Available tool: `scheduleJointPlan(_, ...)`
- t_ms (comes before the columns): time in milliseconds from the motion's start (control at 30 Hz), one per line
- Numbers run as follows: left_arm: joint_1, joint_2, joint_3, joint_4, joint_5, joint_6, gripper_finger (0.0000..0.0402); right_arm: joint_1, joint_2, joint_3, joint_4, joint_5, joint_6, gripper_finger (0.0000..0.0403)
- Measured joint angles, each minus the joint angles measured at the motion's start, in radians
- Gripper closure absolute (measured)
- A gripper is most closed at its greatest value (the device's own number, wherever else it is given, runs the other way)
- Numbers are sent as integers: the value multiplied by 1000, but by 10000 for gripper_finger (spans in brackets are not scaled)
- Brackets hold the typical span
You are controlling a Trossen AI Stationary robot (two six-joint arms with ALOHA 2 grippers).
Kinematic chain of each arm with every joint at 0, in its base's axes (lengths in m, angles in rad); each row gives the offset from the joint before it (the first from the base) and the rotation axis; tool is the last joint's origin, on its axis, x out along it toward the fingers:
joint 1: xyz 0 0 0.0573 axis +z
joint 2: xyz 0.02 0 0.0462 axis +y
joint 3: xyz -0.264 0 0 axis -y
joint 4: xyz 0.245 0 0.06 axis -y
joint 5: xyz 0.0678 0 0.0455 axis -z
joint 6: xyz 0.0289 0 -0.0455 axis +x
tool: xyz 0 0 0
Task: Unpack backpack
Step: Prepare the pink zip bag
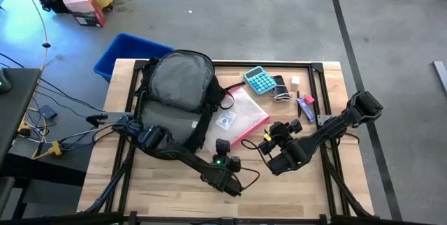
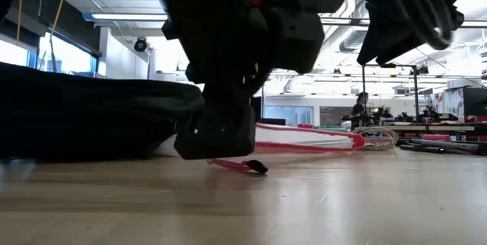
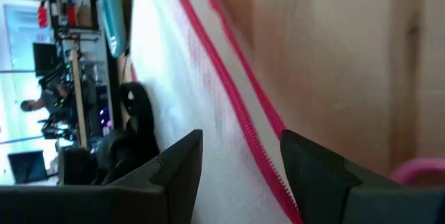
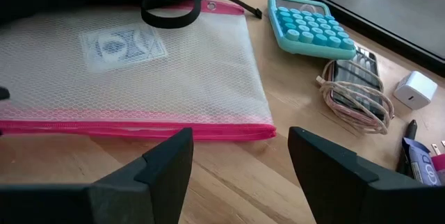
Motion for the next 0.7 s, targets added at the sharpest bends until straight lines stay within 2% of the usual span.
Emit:
scheduleJointPlan(233, 28, 0, -1, -168, -18, -160, 232, 0, 0, 0, 10, 0, 0, 181)
scheduleJointPlan(333, 30, -1, -1, -241, -24, -214, 257, 0, 0, 0, 59, -3, -56, 181)
scheduleJointPlan(533, 30, -33, -1, -262, -29, -242, 377, 20, 7, -5, 407, -79, -450, 181)
scheduleJointPlan(600, 28, -44, -1, -262, -42, -252, 394, 29, 18, -25, 562, -134, -594, 181)
scheduleJointPlan(700, 8, -67, -2, -266, -108, -283, 395, 36, 49, -71, 782, -176, -737, 181)
